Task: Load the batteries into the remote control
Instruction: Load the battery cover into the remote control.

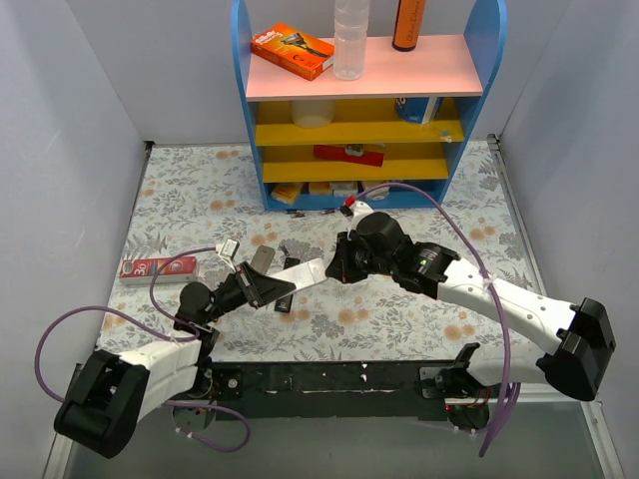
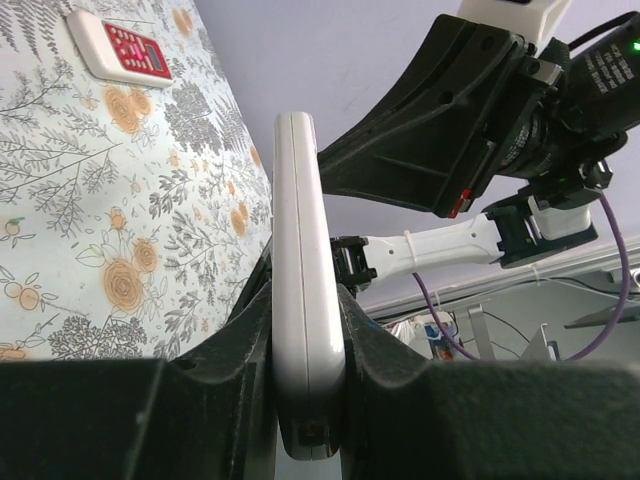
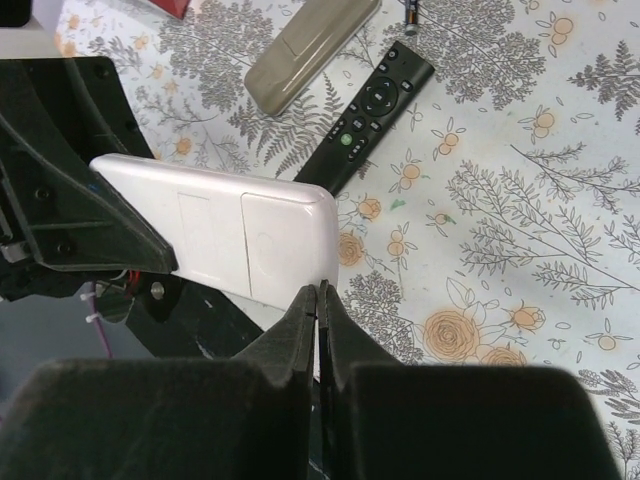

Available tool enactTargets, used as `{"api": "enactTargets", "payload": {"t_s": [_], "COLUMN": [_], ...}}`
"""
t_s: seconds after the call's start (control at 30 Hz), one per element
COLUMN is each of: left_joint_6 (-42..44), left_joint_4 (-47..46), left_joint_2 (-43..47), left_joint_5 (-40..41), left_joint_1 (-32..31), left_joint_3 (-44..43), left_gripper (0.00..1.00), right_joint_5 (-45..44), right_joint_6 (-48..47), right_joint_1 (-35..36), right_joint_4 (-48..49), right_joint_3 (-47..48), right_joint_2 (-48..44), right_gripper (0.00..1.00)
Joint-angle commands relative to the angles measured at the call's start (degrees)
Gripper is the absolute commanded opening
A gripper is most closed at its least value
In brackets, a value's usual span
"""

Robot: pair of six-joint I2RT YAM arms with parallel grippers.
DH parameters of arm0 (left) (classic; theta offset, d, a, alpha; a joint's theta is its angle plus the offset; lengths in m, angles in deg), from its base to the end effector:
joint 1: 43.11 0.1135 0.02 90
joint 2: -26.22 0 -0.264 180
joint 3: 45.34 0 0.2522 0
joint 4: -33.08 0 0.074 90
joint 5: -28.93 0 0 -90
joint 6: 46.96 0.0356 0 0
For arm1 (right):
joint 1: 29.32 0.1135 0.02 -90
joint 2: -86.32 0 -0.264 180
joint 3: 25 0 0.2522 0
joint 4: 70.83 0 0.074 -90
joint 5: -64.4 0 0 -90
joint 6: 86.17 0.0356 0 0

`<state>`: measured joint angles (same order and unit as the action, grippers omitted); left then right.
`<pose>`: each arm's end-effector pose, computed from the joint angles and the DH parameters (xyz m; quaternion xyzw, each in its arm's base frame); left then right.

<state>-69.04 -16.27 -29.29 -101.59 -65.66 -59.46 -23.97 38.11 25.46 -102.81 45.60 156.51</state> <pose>0.1387 -0.0826 0.1783 -0.2481 0.6211 -0.7407 0.0633 0.1584 0.2261 0.3063 -0.1621 0.8575 0.3511 0.3392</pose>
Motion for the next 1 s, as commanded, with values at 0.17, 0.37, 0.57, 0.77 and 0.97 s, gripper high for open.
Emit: {"api": "enactTargets", "payload": {"t_s": [0.17,0.37,0.57,0.77,0.97], "left_joint_6": [-7.4,-6.6,-5.4,-2.2,3.7], "left_joint_4": [-42.6,-41.5,-37.6,-23.2,-0.5], "left_joint_2": [1.5,-0.7,-2.6,-2.2,-3.2], "left_joint_5": [-1.2,-2.0,-2.3,-0.8,-0.3], "left_joint_1": [-1.9,-2.0,-2.2,-2.2,-2.2], "left_joint_3": [0.5,0.6,1.2,0.9,-3.1], "left_gripper": [0.00,0.00,0.00,0.00,0.00], "right_joint_5": [8.6,7.9,6.9,3.8,-1.4], "right_joint_6": [3.5,1.5,0.8,-2.3,-5.5], "right_joint_1": [8.1,9.8,10.0,9.9,9.4], "right_joint_4": [1.0,0.0,-0.6,-2.3,-9.2], "right_joint_3": [2.6,6.3,6.4,8.4,11.2], "right_joint_2": [8.5,9.4,10.1,5.3,-1.0], "right_gripper": [0.04,0.05,0.07,0.14,0.37]}}
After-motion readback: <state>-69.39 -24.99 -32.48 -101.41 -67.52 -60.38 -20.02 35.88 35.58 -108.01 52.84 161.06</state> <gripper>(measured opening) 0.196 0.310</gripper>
